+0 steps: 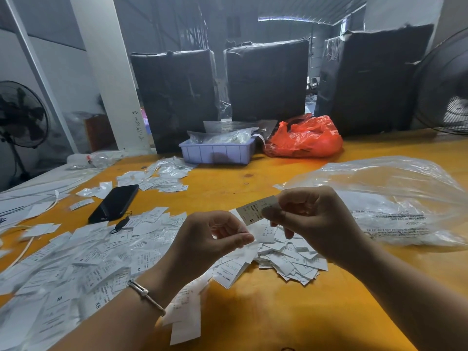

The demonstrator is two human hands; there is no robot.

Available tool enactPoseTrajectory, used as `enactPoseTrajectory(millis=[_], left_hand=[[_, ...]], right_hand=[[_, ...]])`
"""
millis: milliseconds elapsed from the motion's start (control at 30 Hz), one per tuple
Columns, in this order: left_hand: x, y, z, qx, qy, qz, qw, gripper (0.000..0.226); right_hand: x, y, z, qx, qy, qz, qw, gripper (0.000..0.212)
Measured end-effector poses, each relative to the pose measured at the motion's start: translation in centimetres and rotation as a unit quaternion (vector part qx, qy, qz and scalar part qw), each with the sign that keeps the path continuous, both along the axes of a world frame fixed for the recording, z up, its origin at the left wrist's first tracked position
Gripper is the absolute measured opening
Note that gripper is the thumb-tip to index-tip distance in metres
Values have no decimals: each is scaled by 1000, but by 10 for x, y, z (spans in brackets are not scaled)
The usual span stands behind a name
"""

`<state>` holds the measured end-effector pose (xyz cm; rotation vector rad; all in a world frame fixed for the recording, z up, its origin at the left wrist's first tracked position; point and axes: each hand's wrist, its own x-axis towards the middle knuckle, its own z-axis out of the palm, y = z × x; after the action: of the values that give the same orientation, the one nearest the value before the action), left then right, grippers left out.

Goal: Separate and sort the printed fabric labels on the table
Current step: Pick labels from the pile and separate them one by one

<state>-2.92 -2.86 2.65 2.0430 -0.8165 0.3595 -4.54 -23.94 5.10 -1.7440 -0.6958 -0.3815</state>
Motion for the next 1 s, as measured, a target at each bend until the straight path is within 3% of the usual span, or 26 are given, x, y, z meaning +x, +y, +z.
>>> enactPoseTrajectory(millis=[233, 667, 1000], left_hand=[[0, -1, 1, 8, -2, -5, 1000, 9], [0, 2, 3, 3, -13, 25, 1000, 17], [0, 2, 4, -6, -35, 38, 999, 17]], right_hand=[[1, 1, -1, -6, 2, -4, 1000, 20], [1, -4, 2, 41, -2, -28, 999, 13], [3, -5, -2, 17, -1, -24, 1000, 4]])
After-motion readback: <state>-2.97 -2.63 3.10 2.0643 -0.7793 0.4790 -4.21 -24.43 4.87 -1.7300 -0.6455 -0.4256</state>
